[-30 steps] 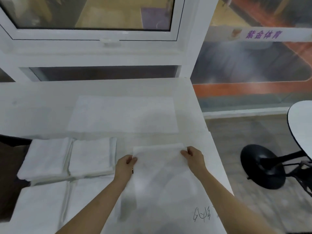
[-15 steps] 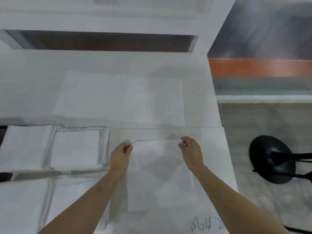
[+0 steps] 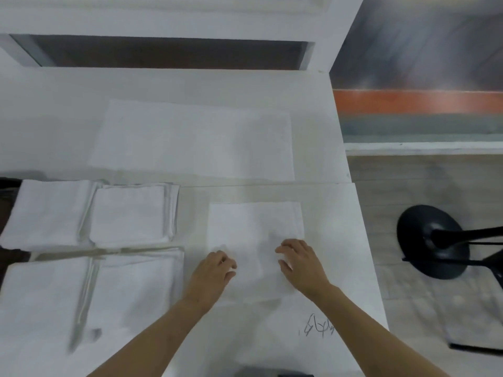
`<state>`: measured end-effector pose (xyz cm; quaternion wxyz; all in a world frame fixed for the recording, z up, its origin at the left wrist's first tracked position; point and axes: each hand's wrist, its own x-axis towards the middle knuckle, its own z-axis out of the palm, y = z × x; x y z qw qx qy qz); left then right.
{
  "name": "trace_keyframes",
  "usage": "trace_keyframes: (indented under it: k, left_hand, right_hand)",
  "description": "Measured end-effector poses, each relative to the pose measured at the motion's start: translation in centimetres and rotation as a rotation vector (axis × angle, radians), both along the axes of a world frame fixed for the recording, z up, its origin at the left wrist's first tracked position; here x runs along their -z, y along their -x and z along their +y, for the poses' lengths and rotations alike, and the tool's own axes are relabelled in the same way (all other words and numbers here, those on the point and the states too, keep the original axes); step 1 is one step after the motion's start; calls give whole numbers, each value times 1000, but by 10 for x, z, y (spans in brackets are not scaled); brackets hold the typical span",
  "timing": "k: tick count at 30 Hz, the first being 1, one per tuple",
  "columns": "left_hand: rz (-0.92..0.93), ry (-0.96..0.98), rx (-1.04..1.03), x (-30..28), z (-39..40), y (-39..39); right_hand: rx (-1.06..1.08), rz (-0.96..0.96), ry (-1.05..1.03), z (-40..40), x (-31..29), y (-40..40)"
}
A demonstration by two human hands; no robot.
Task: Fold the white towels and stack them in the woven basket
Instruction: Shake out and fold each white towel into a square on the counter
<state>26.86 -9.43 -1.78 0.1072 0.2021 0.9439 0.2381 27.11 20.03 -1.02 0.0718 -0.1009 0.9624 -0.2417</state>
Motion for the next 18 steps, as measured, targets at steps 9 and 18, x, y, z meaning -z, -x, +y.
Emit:
trace_keyframes:
  k: [9,18]
  left_hand:
    - [49,37,212,28,-36,-57]
    - [74,10,-50,-31,-32,-47]
  right_hand:
    - [-135,-235,-96,19,4,-85]
    - [109,-246,76,17,-44,-76]
